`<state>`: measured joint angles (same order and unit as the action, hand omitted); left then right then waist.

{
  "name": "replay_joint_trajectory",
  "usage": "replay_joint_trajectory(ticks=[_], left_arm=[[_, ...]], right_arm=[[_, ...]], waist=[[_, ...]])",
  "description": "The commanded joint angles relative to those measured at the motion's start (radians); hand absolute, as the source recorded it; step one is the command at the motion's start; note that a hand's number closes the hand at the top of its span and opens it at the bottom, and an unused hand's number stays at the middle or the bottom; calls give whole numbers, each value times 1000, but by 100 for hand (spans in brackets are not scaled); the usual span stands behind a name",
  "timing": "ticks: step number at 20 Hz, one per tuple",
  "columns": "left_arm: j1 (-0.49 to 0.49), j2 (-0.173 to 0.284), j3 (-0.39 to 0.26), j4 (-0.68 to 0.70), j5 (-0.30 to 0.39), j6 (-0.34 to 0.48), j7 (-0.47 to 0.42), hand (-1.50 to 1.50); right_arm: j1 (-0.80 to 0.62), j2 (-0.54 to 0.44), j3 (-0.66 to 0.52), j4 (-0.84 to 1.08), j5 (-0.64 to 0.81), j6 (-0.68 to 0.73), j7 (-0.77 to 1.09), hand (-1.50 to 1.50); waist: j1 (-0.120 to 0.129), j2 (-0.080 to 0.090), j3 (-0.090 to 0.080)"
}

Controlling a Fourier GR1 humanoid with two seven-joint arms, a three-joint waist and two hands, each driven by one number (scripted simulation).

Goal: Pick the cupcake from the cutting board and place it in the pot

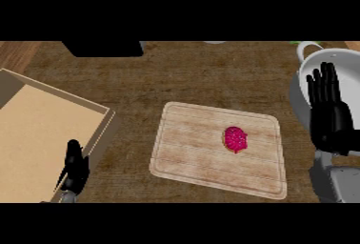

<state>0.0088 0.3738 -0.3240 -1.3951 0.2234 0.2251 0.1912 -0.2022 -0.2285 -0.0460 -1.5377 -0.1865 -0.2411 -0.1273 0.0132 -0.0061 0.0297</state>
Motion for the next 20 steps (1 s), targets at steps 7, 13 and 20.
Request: replay_joint_trajectory(ticks=[7,13,20], left_arm=[[78,31,154,-301,95,-11,-153,0],[-12,52,259,-329,116,85,-101,0],[16,81,261,-396,121,116,-67,0]], right_arm=[[14,-371,58,94,334,92,-41,150],[29,-121,28,151,255,-56,-212,-150],[10,-216,90,22,274,62,-94,-150]], waist=[[13,5,-60],[-33,12,-27],[-53,4,-31]])
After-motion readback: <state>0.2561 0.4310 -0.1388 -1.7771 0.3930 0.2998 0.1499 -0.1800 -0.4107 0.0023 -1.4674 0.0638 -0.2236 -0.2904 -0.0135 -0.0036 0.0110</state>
